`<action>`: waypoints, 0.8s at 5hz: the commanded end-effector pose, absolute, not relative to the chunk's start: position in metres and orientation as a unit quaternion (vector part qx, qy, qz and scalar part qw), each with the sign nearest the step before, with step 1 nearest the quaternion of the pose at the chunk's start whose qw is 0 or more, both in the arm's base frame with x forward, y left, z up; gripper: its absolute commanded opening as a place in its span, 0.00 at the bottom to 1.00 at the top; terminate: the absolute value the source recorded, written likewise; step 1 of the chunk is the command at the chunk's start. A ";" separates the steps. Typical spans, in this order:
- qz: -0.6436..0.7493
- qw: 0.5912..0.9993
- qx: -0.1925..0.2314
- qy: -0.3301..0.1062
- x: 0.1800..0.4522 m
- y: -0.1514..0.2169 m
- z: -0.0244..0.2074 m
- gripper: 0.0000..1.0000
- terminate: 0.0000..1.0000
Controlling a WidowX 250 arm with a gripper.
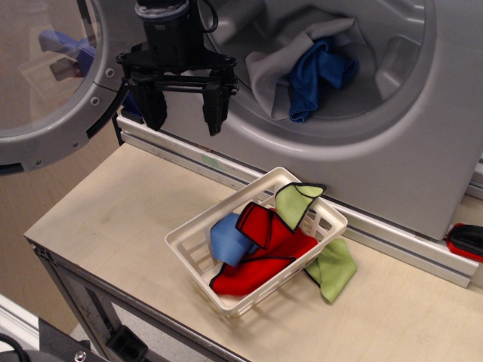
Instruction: Take clothes out of laundry machine
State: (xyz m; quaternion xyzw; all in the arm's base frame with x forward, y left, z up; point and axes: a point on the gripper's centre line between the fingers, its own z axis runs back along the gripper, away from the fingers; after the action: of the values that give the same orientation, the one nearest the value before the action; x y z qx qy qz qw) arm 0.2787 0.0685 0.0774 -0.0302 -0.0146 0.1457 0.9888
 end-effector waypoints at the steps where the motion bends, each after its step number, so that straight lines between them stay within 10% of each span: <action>1: 0.146 0.989 -0.030 -0.015 0.279 0.068 0.077 1.00 0.00; 4: 0.151 0.973 -0.048 -0.167 0.326 0.056 0.109 1.00 0.00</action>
State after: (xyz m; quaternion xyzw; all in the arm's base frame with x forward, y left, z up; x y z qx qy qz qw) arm 0.3213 0.0530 0.0877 -0.0520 -0.1350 0.1522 0.9777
